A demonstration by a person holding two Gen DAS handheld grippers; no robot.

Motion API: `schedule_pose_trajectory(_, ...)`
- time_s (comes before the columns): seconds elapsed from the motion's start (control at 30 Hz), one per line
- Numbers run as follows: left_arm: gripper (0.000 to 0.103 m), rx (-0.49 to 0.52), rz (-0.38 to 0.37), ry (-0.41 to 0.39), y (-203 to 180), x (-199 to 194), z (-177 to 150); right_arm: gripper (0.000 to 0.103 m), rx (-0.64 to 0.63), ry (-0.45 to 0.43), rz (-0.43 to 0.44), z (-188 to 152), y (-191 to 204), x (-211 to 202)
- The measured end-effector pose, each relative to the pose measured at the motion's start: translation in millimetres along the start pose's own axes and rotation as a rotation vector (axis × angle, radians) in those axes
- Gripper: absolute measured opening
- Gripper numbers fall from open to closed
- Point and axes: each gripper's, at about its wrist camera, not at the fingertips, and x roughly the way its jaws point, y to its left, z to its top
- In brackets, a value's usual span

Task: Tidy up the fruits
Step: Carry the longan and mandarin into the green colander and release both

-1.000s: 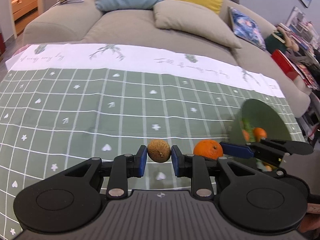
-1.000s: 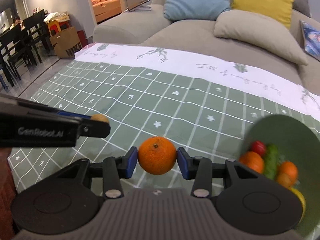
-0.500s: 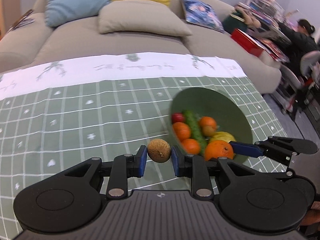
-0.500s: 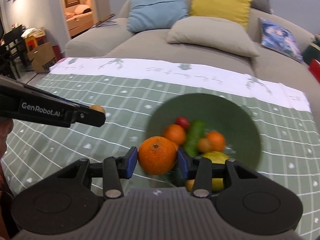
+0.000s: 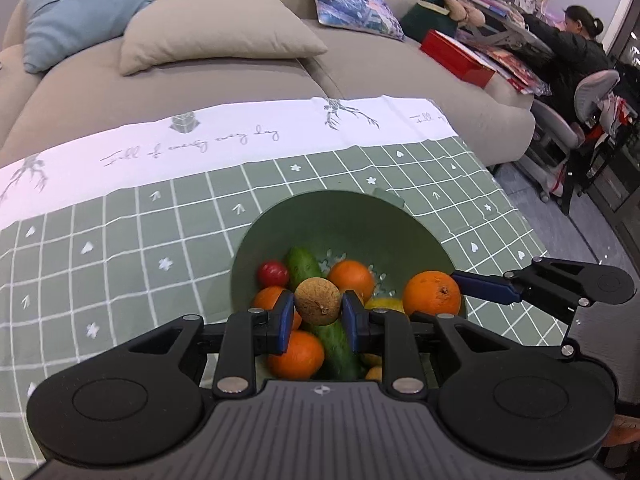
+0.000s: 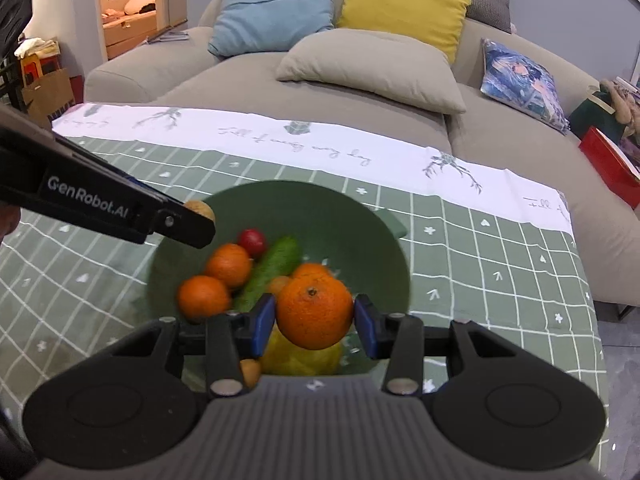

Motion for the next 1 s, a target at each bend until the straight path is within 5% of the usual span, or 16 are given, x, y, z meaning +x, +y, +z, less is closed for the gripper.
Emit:
schedule_pose_trajectory(0.53,0.029,0.031,-0.022,0.088,-4.3,72.8,30.0,0.040,-0.201,0.082,-0.036,8.6,-6.9,52.7)
schedule_pose_trajectory(1.0,0.031,0.033,-0.022,0.137,1.7,94.1,30.7,0.040,-0.201,0.110,-0.040,11.7,-7.6,67.8)
